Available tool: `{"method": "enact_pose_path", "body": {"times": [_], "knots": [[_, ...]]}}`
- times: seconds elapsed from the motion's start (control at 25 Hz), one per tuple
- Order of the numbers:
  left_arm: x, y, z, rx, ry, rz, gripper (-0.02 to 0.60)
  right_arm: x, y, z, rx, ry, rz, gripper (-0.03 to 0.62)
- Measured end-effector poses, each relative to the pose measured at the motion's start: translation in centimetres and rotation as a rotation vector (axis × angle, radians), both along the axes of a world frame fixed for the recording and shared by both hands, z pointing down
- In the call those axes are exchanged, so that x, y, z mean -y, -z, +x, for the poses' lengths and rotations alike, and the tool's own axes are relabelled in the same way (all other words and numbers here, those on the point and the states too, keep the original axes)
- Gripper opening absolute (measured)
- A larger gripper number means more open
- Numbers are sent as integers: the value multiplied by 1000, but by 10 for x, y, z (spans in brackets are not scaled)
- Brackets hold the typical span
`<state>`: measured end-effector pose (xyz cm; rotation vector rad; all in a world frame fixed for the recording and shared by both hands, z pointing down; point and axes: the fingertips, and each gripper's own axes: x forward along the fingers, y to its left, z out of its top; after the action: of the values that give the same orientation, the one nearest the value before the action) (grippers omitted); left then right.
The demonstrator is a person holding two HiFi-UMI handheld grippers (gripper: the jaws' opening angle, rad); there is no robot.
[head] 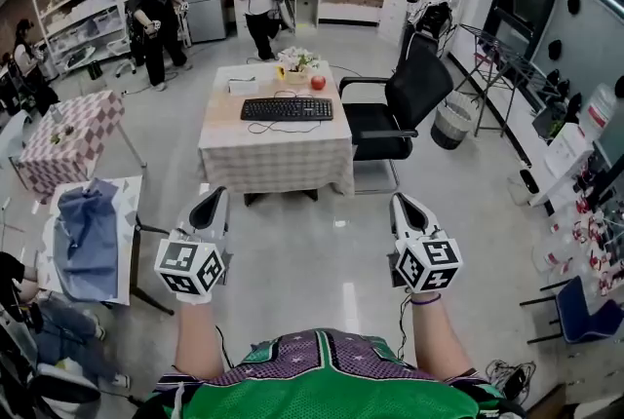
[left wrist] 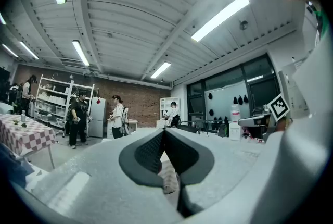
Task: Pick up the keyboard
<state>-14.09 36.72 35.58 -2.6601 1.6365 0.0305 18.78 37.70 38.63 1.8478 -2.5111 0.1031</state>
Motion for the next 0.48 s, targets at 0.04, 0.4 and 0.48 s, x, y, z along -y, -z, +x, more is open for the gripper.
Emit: {"method": "enact_pose_path", "body": {"times": [0.04, 0.4, 0.48], "knots": [[0, 0, 0, -1, 0, 1, 18, 0, 1, -2, -4, 1, 1, 0], [-2, -3, -20, -40, 18, -4, 18, 1, 5, -22, -38, 18, 9, 0], [-2, -2, -22, -44, 17, -1, 18, 2, 7, -25, -50, 16, 14, 0]]}}
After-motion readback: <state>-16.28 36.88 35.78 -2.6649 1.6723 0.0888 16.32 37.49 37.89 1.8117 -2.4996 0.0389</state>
